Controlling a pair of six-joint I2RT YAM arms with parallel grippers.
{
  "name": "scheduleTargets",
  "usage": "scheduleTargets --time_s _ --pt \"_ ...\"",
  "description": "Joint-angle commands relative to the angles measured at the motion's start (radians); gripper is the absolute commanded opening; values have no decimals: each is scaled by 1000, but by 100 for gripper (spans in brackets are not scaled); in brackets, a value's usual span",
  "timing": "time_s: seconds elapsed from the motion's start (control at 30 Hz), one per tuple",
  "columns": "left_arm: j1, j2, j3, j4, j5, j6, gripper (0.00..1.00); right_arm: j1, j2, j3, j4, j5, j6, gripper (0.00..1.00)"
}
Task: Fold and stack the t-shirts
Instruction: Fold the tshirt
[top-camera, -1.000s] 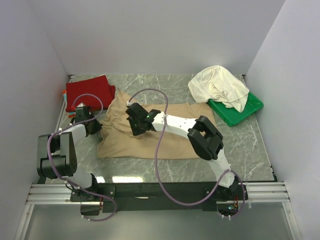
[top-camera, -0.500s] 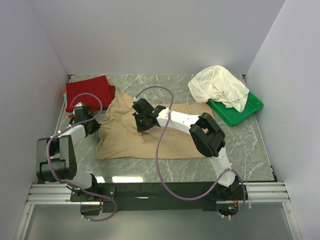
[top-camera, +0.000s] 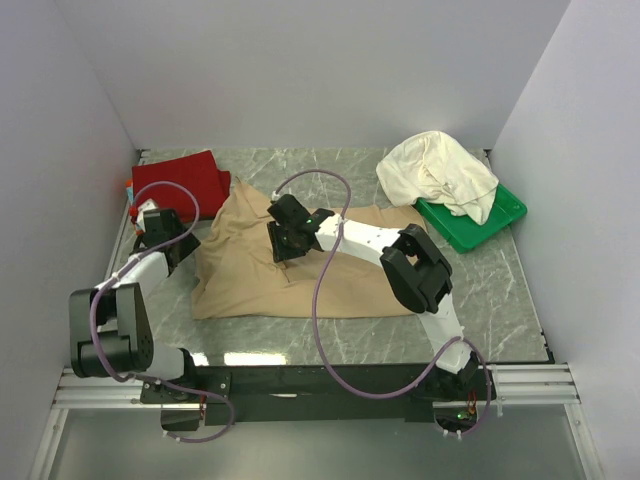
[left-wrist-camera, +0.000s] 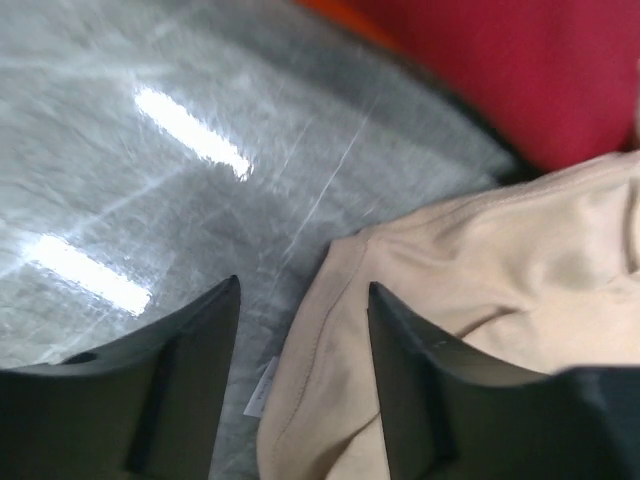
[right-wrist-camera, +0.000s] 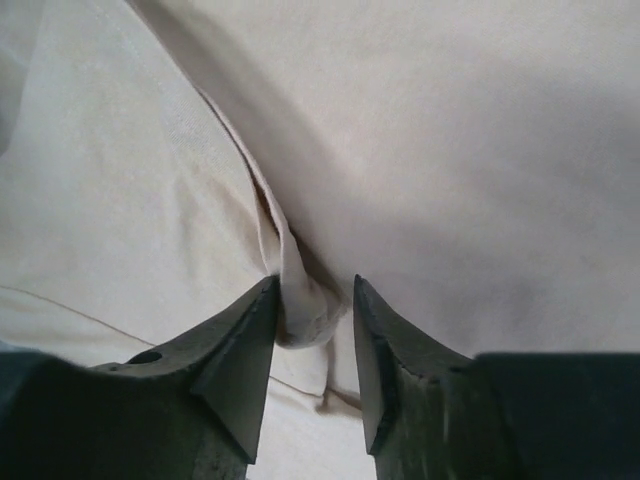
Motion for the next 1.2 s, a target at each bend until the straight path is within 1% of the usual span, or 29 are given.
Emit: scheduleTargets --time_s 0.0,0.17,0.27,0.4,0.6,0.73,0.8,0.9,1.17 --pt "2 -69 42 3 -49 -2 60 -7 -95 -11 3 59 -4 45" --pt "-27 -145 5 12 -35 -30 66 -5 -198 -75 9 131 -9 47" --pt "-33 -164 -27 21 41 -62 68 -5 -244 -118 28 156 -7 47" --pt "-33 -126 -32 -3 121 -91 71 8 -264 -152 60 111 -19 47" --pt "-32 -35 -38 9 201 -102 72 35 -221 -195 101 3 -4 46" --pt "-26 15 -52 46 242 -110 72 45 -204 -243 135 -28 16 46" --pt "-24 21 -64 93 259 -116 72 50 -201 -263 146 -38 20 46" --pt "-22 25 -72 110 264 -125 72 50 -206 -283 152 -38 20 46" --pt "-15 40 -53 46 127 -111 73 53 -210 -325 169 -47 28 46"
